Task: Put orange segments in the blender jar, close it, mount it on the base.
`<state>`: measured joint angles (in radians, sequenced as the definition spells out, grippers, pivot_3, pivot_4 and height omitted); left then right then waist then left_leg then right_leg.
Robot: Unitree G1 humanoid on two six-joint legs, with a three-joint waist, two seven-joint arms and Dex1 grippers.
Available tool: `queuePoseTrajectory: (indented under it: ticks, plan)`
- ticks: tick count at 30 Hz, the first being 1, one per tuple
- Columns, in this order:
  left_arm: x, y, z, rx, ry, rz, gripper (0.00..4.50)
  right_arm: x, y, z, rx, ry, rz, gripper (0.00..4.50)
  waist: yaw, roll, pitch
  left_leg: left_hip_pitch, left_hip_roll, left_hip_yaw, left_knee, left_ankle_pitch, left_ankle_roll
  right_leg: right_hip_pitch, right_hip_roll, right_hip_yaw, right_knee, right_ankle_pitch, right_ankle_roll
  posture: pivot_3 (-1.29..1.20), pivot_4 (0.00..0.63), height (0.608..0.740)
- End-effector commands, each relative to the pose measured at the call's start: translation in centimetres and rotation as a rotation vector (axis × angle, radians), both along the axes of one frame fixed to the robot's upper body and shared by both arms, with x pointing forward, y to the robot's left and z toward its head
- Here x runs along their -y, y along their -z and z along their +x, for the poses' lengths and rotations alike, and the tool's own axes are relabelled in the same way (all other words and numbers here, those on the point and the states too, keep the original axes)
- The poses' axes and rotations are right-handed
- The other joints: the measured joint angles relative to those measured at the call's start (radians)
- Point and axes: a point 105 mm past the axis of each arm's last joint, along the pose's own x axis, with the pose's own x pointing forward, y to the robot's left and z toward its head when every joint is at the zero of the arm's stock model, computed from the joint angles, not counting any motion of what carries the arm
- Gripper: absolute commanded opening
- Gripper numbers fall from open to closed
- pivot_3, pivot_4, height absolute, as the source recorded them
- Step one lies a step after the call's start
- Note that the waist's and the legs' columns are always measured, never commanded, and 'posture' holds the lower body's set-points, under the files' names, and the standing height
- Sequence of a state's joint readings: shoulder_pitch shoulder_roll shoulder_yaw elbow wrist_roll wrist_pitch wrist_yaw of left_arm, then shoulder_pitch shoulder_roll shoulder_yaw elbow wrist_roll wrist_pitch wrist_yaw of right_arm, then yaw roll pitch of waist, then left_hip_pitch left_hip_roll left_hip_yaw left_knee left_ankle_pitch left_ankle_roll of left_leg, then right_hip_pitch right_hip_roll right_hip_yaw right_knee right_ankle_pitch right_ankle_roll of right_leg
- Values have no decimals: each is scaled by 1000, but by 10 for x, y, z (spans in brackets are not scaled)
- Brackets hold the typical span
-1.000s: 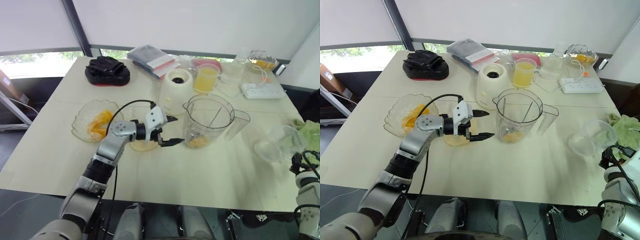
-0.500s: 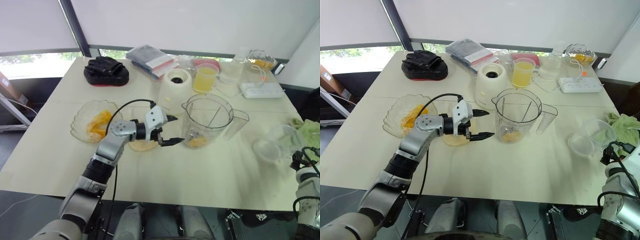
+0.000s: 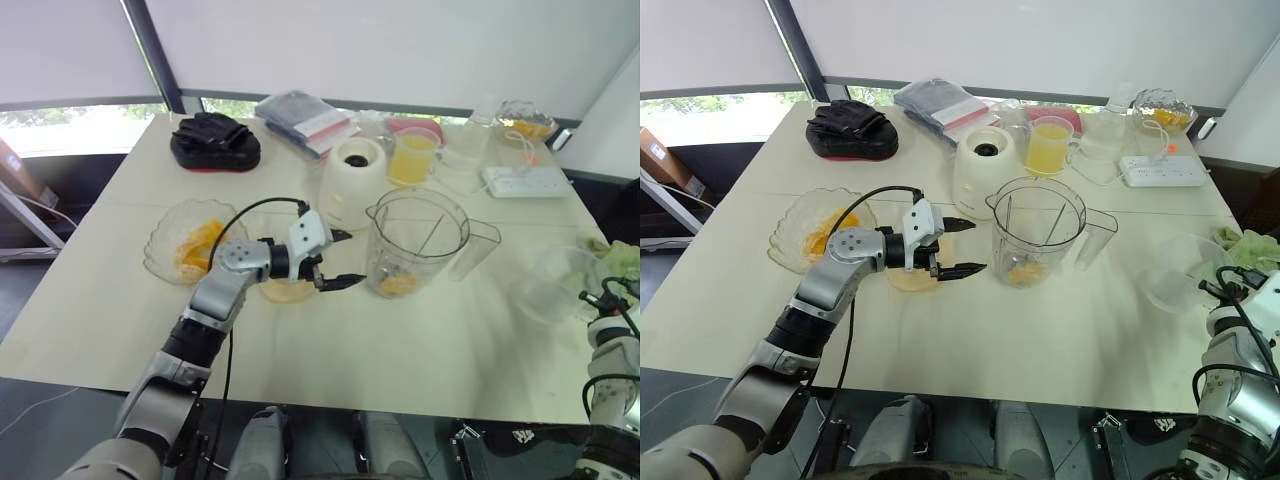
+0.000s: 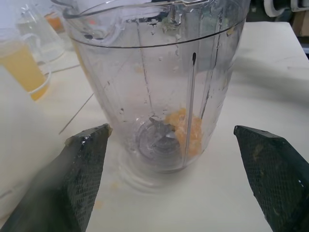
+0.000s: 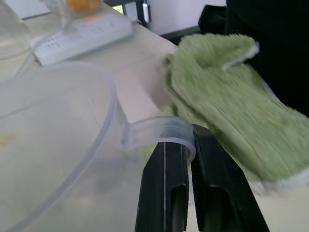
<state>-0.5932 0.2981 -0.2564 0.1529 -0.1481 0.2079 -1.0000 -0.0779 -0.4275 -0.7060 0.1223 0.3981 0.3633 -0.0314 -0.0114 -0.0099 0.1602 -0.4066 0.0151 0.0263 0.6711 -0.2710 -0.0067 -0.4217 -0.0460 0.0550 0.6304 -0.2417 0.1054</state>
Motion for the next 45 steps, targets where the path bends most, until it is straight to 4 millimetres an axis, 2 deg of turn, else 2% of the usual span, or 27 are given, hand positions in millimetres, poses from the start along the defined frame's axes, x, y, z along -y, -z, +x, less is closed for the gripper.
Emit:
queuePoseTrajectory:
  ticks: [1, 5, 8, 11, 20, 23, 29, 33, 38, 45]
  plan:
    - [4, -14, -3, 63, 23, -15, 4317, 1, 1, -5, -9, 3, -16, 28, -3, 0, 0, 0, 0, 0, 0, 0, 0, 0, 0, 0, 0, 0, 0, 0, 150, 740]
    - [3, -15, -1, 66, 20, -11, 4317, -6, -7, -6, 22, -12, -49, 28, -4, 0, 0, 0, 0, 0, 0, 0, 0, 0, 0, 0, 0, 0, 0, 0, 150, 740]
    - [2, -15, 1, 64, 13, -12, 4317, -14, -32, -11, 95, -16, -87, 28, -4, 0, 0, 0, 0, -1, 0, 0, 0, 0, 0, 0, 0, 0, 0, 0, 150, 740]
    - [1, -16, 3, 53, 4, -20, 4317, -18, -47, -14, 137, -8, -95, 28, -4, 1, 0, 0, 0, -2, -1, 0, 0, -1, 0, 0, 0, 0, 0, 0, 150, 740]
    - [4, -21, 11, 4, -12, -93, 4317, -41, -130, -22, 290, -71, -218, 28, -5, 2, 1, 0, 0, -2, -1, 0, 0, -1, 0, 1, 0, 0, 0, 0, 150, 740]
    - [5, -24, 9, -5, 10, -136, 4317, -48, -164, -20, 336, -99, -272, 28, -5, 2, 1, 0, 0, -2, -1, 0, 0, -1, 0, 1, 0, 0, 0, 0, 150, 740]
    - [3, -36, 9, -32, 18, -214, 4317, -63, -213, -11, 341, -183, -384, 28, -2, 2, 1, 0, 0, -2, -2, 0, 0, -2, 0, 1, 0, 0, 0, 0, 150, 740]
    - [3, -43, 10, -29, 14, -237, 4317, -68, -230, -6, 327, -217, -425, 28, -1, 2, 1, -1, 0, -2, -2, 0, 0, -2, 0, 1, -1, 0, 0, 0, 150, 740]
    - [0, -53, 7, -8, 9, -271, 4317, -88, -256, 2, 310, -290, -541, 28, -3, 2, 2, -1, 0, -2, -2, 0, 0, -3, 0, 1, -1, 0, 0, 0, 150, 740]
    - [0, -54, 11, 5, -11, -276, 4317, -116, -267, 8, 291, -396, -655, 28, -2, 1, 2, -1, 0, -2, -3, 0, 0, -3, 0, 1, -1, 0, 0, 0, 150, 740]
